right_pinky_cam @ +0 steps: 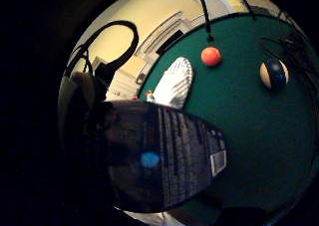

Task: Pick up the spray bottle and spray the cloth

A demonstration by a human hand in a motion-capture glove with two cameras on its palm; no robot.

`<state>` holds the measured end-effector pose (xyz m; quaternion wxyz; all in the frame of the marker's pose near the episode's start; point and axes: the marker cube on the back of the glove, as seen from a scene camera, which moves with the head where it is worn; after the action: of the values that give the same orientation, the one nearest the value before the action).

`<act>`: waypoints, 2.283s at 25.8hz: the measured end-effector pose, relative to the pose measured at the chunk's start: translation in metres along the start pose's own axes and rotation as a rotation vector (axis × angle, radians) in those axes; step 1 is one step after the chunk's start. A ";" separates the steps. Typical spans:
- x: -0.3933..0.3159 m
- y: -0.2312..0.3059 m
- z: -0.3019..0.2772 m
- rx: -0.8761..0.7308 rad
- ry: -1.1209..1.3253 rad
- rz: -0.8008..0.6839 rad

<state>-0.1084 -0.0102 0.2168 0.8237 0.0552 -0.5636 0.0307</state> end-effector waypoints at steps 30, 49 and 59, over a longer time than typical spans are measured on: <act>0.007 0.010 -0.012 0.024 -0.072 0.124; 0.015 -0.016 0.009 0.154 -0.022 0.116; 0.002 -0.026 0.017 0.195 -0.032 0.075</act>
<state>-0.1205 -0.0385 0.2231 0.8035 0.1144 -0.5727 0.1150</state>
